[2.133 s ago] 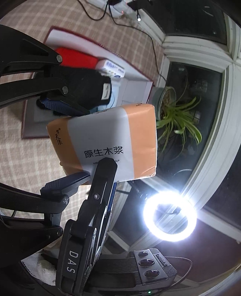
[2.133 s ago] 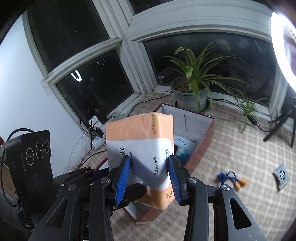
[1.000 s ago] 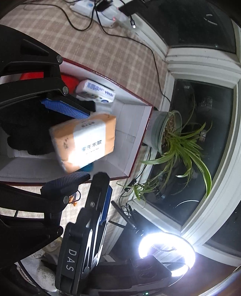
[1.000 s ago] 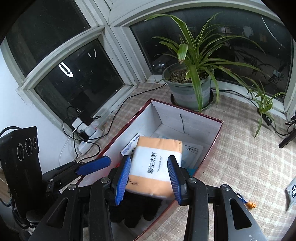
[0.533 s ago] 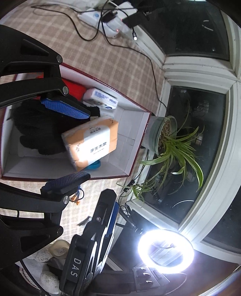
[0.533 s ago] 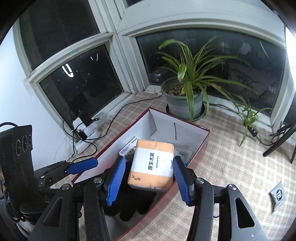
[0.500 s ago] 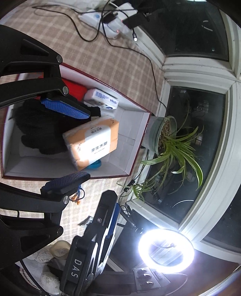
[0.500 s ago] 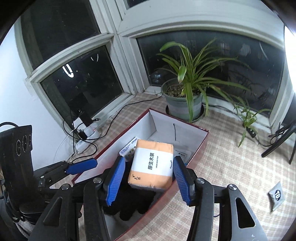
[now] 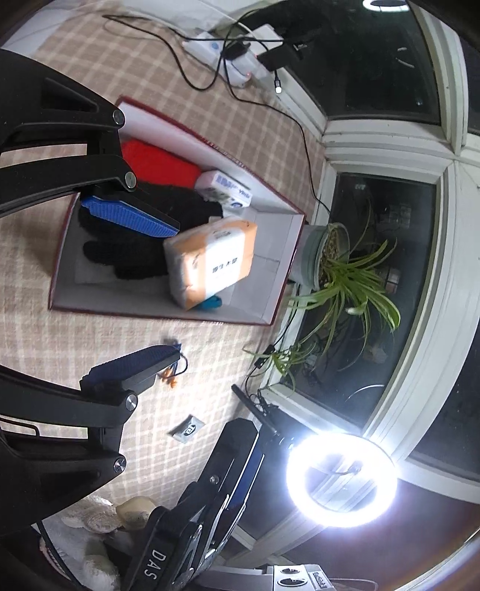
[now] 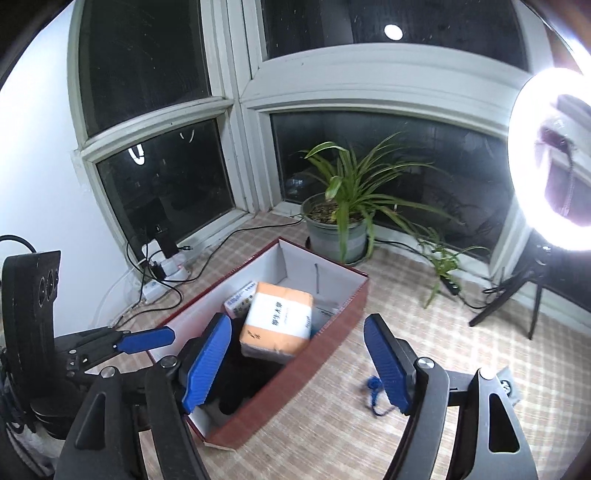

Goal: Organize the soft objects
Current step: 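Move both open grippers back toward the grey pouch and blue earplug cord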

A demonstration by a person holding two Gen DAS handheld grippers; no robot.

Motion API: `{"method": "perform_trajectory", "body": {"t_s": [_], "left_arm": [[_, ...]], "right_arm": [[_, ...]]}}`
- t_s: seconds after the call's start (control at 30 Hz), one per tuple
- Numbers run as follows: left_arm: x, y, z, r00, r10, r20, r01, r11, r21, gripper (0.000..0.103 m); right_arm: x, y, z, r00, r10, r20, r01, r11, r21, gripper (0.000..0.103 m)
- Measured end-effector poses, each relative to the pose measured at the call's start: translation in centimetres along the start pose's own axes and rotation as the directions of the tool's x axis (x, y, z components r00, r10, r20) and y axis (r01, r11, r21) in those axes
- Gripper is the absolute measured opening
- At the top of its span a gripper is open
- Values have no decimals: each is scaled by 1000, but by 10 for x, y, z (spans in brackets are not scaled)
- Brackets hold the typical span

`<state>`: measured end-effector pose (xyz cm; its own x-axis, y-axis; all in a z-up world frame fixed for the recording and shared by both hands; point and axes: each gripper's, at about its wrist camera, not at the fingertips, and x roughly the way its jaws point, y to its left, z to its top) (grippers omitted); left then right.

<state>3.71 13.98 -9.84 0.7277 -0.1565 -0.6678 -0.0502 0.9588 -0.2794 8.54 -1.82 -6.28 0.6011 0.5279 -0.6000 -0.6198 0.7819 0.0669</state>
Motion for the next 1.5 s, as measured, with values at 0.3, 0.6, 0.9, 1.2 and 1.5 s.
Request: {"method": "perform_trajectory", "body": {"t_s": [0.3,0.6,0.9,1.2,1.5], "left_arm": [[-3,-42,-20,999,-31,8,31,999,4,61],[2,-85,-39,998,-59,-3,59,998,16,65],[20,-116,-56,996,-75,-40,76,997,20,65],[59,-134,-64,992,-77,-99,80,997,22,65],[113,-131,-62,984,-63,-164,63,998,-6,65]], "right_arm": [[-43,-30,-21,998,-51,22,51,998,-24,76],[-78,-89,-53,997,-79,6,79,997,12,76],[-98,-181,-93,997,-79,-7,79,977,199,76],[-97,-267,-113,986,-164,-7,159,943,292,76],[-43,-317,-114,986,-129,-109,155,948,277,76]]}}
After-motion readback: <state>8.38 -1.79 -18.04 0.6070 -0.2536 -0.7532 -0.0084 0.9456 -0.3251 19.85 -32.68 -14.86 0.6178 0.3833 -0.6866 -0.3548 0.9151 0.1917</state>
